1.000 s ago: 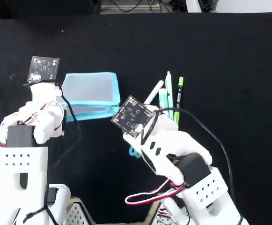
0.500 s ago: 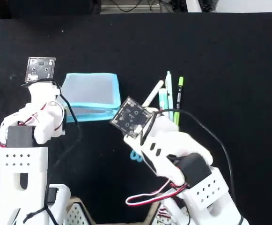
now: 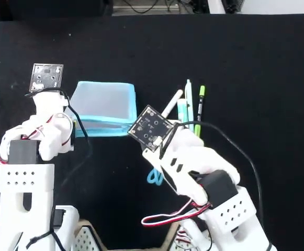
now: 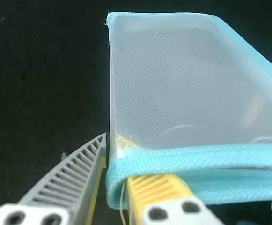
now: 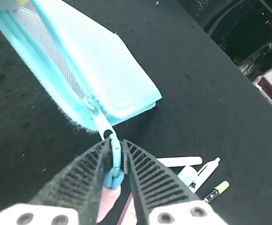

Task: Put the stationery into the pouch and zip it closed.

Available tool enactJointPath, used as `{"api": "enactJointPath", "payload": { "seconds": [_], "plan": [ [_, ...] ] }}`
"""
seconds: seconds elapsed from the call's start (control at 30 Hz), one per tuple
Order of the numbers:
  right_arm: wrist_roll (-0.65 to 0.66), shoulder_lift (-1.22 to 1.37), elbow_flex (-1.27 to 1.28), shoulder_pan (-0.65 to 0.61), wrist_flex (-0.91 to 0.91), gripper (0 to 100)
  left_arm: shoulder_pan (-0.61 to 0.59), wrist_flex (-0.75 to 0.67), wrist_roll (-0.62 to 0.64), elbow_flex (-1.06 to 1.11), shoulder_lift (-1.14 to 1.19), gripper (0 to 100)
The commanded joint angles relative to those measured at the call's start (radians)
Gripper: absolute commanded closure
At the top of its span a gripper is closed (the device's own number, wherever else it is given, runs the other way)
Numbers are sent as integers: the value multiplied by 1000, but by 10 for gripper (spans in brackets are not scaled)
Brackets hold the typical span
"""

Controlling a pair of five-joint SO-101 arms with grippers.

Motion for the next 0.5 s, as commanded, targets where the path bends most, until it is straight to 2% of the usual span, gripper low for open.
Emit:
{"api": "enactJointPath", "payload": {
  "seconds": [0.0,0.1,0.23,0.47],
  "plan": [
    [2,-18,-27,37,15,987,-7,-11,12,-4,-8,970],
    [-41,-13,-62,6,68,968,-7,-11,12,-2,-8,970],
    [-106,36,-173,-61,195,841,-7,-11,12,-7,-8,970],
    [-118,217,-424,-94,321,880,-13,-11,12,-4,-8,970]
  ]
}}
